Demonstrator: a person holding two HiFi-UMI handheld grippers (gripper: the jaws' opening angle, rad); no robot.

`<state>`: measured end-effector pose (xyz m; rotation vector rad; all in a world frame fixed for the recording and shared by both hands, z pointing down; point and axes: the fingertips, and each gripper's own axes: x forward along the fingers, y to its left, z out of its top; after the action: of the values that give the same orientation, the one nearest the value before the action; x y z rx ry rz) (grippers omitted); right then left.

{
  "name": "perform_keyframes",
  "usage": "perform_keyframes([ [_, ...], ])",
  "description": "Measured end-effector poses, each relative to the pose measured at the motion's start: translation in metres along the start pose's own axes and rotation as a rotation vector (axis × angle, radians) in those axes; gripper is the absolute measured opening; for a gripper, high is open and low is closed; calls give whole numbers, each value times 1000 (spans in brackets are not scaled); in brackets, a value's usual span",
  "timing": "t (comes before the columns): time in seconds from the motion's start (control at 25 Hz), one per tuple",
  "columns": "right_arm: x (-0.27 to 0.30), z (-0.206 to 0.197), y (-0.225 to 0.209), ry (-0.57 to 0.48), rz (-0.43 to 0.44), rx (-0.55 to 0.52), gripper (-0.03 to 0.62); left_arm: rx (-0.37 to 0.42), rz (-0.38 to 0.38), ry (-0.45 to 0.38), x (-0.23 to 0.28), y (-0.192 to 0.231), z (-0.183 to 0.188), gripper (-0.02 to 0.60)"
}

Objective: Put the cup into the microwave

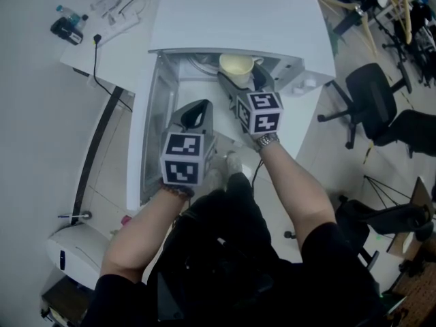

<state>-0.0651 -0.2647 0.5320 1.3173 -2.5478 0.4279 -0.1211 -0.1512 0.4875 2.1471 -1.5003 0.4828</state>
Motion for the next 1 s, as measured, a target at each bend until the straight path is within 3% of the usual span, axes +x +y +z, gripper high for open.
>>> perform_keyframes([
  [1.0,46,-17,-32,26,-69,42,426,-4,33,33,18,14,-3,2],
])
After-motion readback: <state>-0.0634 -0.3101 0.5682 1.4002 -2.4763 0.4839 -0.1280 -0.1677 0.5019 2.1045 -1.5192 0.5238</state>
